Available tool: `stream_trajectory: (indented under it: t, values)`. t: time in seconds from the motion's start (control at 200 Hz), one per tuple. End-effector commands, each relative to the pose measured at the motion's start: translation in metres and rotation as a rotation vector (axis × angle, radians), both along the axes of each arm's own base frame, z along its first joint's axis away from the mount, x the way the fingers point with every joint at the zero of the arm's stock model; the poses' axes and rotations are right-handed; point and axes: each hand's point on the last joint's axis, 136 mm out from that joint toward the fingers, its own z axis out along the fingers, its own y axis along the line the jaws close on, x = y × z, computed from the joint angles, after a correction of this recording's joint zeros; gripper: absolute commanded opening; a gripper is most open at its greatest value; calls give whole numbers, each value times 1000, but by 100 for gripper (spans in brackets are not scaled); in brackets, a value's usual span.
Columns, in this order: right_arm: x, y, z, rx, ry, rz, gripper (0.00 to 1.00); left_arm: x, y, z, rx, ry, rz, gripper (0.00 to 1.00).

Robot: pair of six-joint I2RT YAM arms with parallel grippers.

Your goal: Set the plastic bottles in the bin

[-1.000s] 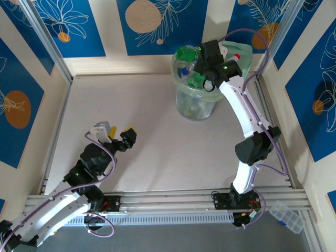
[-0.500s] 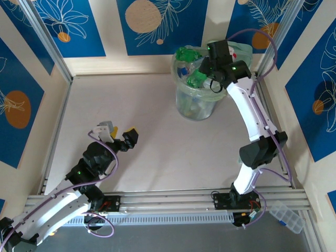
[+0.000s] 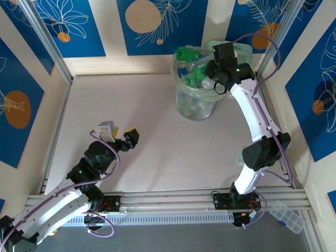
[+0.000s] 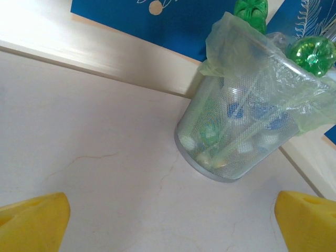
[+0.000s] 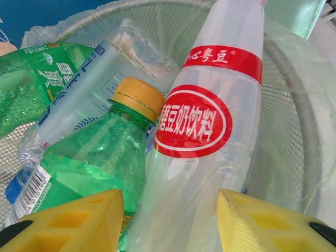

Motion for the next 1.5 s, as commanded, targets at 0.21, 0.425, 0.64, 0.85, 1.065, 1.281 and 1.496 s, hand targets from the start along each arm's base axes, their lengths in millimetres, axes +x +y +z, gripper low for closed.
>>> stream_trajectory:
  t: [0.21, 0.425, 0.64, 0.85, 1.065, 1.281, 1.496]
  values:
    - [-44, 7, 64, 61, -217, 135, 80, -5, -16, 16, 31, -72, -101, 99]
    - [-122, 55, 97, 1, -525, 519, 99, -13, -29, 29, 79, -144, -193, 99]
    - [-158, 41, 55, -30, -659, 516, 99, -14, -18, 43, 125, -220, -151, 99]
    - [-169, 52, -25, -295, -795, 719, 99, -24, -18, 47, 317, -557, -146, 99]
    - [-130, 33, -77, -310, -701, 604, 99, 17, 6, 21, 573, -523, 86, 99]
    - [-99, -34, -148, -376, -492, 342, 99, 73, 56, -37, 710, -306, 270, 99]
    - [-94, -73, -203, -234, -392, 226, 99, 98, 108, -105, 746, -125, 360, 99]
